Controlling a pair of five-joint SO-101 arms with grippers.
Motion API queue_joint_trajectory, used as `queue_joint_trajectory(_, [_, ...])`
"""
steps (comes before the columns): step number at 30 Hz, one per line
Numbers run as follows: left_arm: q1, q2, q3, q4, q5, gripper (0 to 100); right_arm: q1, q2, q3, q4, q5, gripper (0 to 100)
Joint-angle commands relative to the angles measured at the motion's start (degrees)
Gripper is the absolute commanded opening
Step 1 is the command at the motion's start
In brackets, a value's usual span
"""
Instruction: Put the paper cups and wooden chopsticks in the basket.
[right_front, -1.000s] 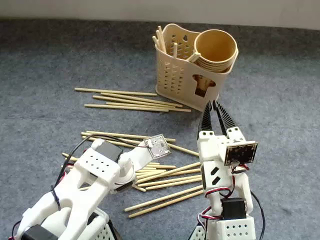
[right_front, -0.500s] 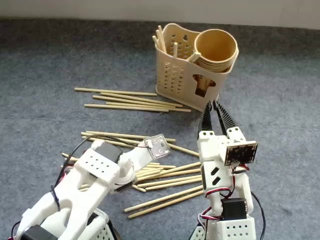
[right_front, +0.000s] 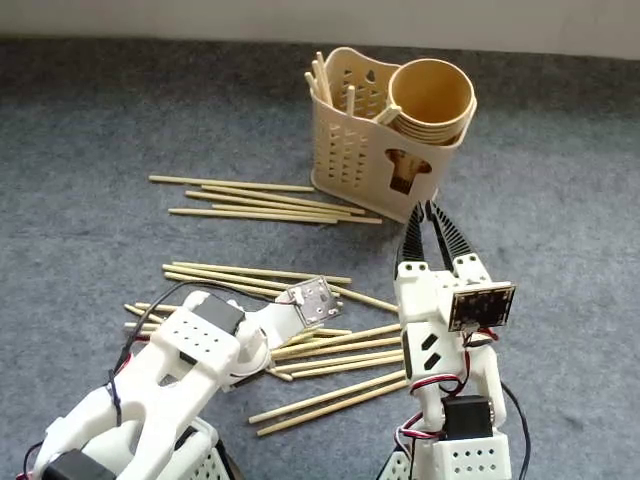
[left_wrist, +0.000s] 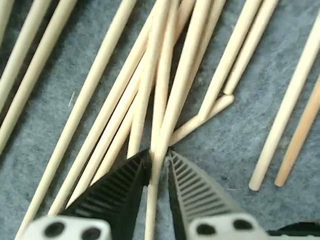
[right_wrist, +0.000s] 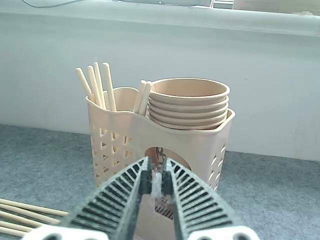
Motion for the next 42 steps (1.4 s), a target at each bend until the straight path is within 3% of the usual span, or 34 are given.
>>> queue_joint_trajectory(1, [-0.3,-1.5,-2.5,2.1,0.2,1,0.5,-0.7,4.8,-0.3,0.5,4.8])
queue_joint_trajectory(7, [-0.7,-1.6,-10.2,11.5,0.1,1,0.5,-0.7,4.8,-0.3,0.6,4.8])
queue_joint_trajectory(13, [-1.5,-1.6,-13.8,15.5,-0.4,1,0.5,-0.7,4.9,-0.3,0.6,4.8])
queue_joint_trajectory(19, [-11.1,-1.6,-14.5,15.8,-10.5,2,0.5,-0.7,4.9,-0.3,0.7,4.8])
queue_joint_trajectory(23, [-17.5,-1.6,-14.3,15.7,-13.3,13,0.5,-0.7,4.9,-0.3,0.7,4.8])
queue_joint_trajectory(26, [-20.3,-1.6,-14.6,15.4,-14.2,15,0.5,-0.7,4.9,-0.3,0.7,4.8])
queue_joint_trajectory(31, [-17.9,-1.6,-14.5,15.4,-13.2,14,0.5,-0.7,4.9,-0.3,0.7,4.8])
queue_joint_trajectory(38, [-6.7,-1.2,-14.3,15.2,-6.6,10,0.5,-0.7,4.9,-0.3,0.7,4.8])
queue_joint_trajectory(42, [-2.9,-1.0,-11.6,8.6,-4.0,10,0.5,-0.7,4.9,-0.3,0.7,4.8])
